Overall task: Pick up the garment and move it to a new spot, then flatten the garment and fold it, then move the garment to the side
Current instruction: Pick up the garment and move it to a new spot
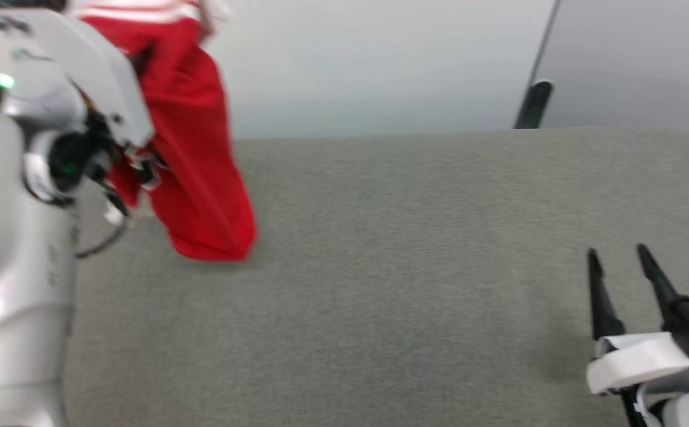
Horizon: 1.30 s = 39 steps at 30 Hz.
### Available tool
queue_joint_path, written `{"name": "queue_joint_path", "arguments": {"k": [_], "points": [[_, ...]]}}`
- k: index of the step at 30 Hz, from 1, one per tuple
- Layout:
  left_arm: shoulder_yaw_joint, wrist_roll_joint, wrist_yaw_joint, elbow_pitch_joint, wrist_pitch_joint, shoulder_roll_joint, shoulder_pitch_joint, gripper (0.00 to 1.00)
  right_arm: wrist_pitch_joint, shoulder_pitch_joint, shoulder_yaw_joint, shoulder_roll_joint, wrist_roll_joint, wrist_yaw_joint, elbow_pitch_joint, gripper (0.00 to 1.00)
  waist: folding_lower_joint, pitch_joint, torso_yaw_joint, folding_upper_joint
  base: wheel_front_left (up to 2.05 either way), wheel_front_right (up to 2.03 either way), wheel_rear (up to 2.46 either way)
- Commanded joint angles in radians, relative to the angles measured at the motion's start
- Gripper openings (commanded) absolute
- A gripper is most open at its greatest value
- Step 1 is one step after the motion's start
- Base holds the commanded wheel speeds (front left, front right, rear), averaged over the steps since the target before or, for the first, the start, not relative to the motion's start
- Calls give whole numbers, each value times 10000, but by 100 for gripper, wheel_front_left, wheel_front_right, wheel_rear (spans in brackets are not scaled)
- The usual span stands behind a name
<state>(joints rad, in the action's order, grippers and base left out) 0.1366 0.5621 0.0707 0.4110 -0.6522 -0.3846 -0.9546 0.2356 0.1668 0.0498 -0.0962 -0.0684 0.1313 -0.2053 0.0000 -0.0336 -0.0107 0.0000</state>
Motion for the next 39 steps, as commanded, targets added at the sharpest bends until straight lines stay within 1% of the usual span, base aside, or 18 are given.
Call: {"name": "queue_joint_path", "arguments": {"k": [1, 6, 10, 13, 15, 20, 24, 29, 35, 36, 37, 38, 39], "points": [[81, 177, -1, -390, -203, 159, 320, 0, 51, -156, 249, -53, 83, -10, -32, 100, 0, 219, -554, 0, 0, 0, 0], [367, 500, -190, -1596, -836, 550, 1163, 0, 82, -406, 865, -56, 214, -10, -83, 100, 0, 249, -1197, 0, 0, 0, 0], [738, 627, -286, -2448, -1292, 795, 1908, 0, 68, -587, 1121, 11, 278, -10, -83, 100, 0, 212, -1663, 0, 0, 0, 0], [1011, 722, -345, -2812, -1473, 1006, 2493, 0, 76, -617, 1161, 33, 257, -10, -165, 100, 0, 111, -1973, 0, 0, 0, 0], [1205, 650, -348, -2908, -1541, 1047, 2852, 0, 95, -600, 1141, 81, 207, -10, -237, 100, 0, 7, -2148, 0, 0, 0, 0], [1753, 587, -166, -2538, -1535, 1177, 3652, 0, 133, -428, 935, 193, 171, -10, -427, 100, 0, -244, -2461, 0, 0, 0, 0], [2110, 502, -66, -1858, -1407, 1286, 4106, 0, 180, -308, 847, 276, 121, -10, -609, 100, 0, -427, -2593, 0, 0, 0, 0], [2471, 492, 128, -959, -1283, 1434, 4317, 0, 219, -160, 764, 328, 52, -10, -825, 100, 0, -603, -2666, 0, 0, 0, 0], [2808, 684, 311, -92, -1197, 1757, 4293, 0, 263, -19, 731, 377, 56, -10, -1026, 100, 0, -675, -2610, 0, 0, 0, 0], [2850, 671, 347, -8, -1158, 1764, 4221, 9, 267, 14, 720, 375, 52, -10, -1057, 100, 0, -673, -2591, 0, 0, 0, 0], [2877, 753, 367, 86, -1138, 1809, 4181, 37, 273, 44, 708, 382, 36, -10, -1084, 100, 0, -666, -2572, 0, 0, 0, 0], [2899, 811, 389, 141, -1116, 1836, 4126, 61, 279, 61, 712, 387, 25, -10, -1116, 100, 0, -649, -2543, 0, 0, 0, 0], [2940, 751, 423, 142, -1047, 1804, 4015, 100, 284, 76, 707, 388, 16, -10, -1158, 100, 0, -632, -2509, 0, 0, 0, 0]]}}
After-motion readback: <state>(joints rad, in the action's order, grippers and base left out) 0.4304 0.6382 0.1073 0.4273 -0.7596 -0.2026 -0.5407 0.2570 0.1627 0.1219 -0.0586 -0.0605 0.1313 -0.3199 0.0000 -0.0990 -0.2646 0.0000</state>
